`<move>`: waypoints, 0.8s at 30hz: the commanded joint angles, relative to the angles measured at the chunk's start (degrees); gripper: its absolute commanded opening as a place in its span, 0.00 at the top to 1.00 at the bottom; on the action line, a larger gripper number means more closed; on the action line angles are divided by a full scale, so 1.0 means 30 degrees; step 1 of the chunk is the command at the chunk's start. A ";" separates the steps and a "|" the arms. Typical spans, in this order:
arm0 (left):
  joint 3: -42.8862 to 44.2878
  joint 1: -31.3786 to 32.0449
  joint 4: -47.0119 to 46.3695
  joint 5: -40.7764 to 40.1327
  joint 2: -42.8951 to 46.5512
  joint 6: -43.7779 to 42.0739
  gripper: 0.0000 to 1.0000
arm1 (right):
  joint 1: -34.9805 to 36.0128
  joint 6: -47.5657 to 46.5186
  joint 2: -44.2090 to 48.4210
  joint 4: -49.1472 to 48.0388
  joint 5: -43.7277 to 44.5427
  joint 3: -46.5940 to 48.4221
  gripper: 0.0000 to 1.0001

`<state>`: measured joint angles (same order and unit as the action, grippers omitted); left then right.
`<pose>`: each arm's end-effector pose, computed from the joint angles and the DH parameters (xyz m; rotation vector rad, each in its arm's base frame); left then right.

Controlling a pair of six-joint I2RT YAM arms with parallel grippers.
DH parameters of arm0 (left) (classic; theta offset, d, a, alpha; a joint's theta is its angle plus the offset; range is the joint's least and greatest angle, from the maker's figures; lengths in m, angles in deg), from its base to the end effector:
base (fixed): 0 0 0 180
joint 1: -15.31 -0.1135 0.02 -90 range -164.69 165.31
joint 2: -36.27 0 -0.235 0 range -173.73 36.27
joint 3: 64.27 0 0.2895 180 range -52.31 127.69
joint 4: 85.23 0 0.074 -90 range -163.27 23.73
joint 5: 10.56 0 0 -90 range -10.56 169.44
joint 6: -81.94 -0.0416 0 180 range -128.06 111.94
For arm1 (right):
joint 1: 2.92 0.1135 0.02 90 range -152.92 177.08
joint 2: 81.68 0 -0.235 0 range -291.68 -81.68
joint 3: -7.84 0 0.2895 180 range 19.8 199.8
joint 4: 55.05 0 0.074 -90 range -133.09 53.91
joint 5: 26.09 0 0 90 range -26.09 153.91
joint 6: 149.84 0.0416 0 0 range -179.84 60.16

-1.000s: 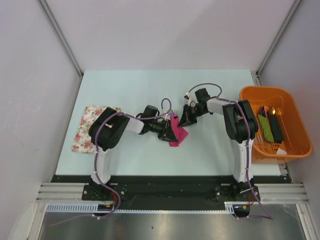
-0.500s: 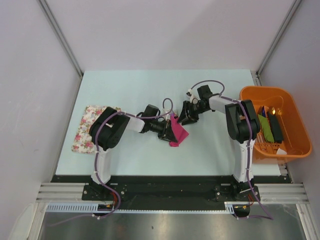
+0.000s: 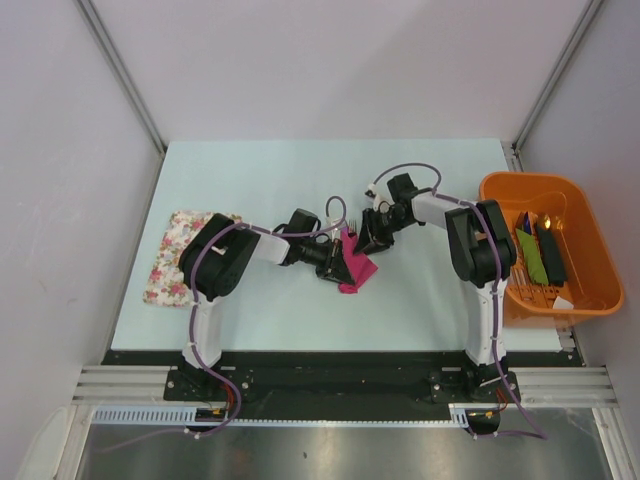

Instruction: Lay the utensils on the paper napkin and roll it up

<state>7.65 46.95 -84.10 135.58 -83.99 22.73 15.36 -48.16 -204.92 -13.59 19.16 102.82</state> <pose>0.3173 -0.2361 0.0263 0.5205 2.5440 -1.6495 0.4083 0.1657 0.0759 -0.3610 2.7384 1.2228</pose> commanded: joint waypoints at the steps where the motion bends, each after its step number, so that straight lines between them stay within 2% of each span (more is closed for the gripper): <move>1: -0.0447 0.0059 0.1530 -0.1838 -0.0898 -0.1619 0.86 | 0.0087 -0.1108 -0.0199 0.0452 0.0647 -0.0399 0.76; 4: -0.0506 0.0089 0.1412 -0.1780 -0.0780 -0.1619 0.86 | -0.0117 -0.1695 -0.0723 0.0334 0.2343 -0.0399 0.87; 6: -0.0535 0.0089 0.1471 -0.1809 -0.0838 -0.1591 0.86 | -0.0439 -0.2076 -0.0843 0.0510 0.2903 -0.0312 0.89; 7: -0.0506 0.0060 0.1471 -0.1896 -0.0925 -0.1590 0.86 | -0.0498 -0.2107 -0.0815 0.0510 0.3399 -0.0311 0.95; 9: -0.0623 0.0089 0.1268 -0.1868 -0.0955 -0.1503 0.87 | -0.0790 -0.2282 -0.0494 0.0627 0.3608 -0.0195 0.95; 11: -0.0565 0.0089 0.1295 -0.1955 -0.1072 -0.1473 0.88 | -0.0850 -0.2370 -0.0085 0.1325 0.3609 0.0214 0.79; 12: -0.0535 0.0089 0.1296 -0.1926 -0.1102 -0.1444 0.88 | -0.0908 -0.2371 0.0092 0.1649 0.3493 0.0651 0.67; 13: -0.0506 0.0089 0.1296 -0.1926 -0.1131 -0.1472 0.88 | -0.0938 -0.2226 0.0384 0.1797 0.2999 0.0772 0.64; 19: -0.0301 0.0089 0.1530 -0.2043 -0.1190 -0.1648 0.89 | -0.0793 -0.0060 0.3050 0.0981 -0.0133 0.0395 0.65; 21: -0.0272 0.0089 0.1530 -0.2014 -0.1219 -0.1649 0.89 | -0.0617 0.0848 0.3664 -0.0160 -0.0871 -0.0162 0.67; 24: -0.0301 0.0118 0.1530 -0.1985 -0.1132 -0.1649 0.89 | -0.0149 0.1643 0.3436 -0.0692 -0.1546 -0.1042 0.69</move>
<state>7.83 46.88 -84.25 135.99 -84.37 22.34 13.03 -47.42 -197.23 -12.41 19.49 101.90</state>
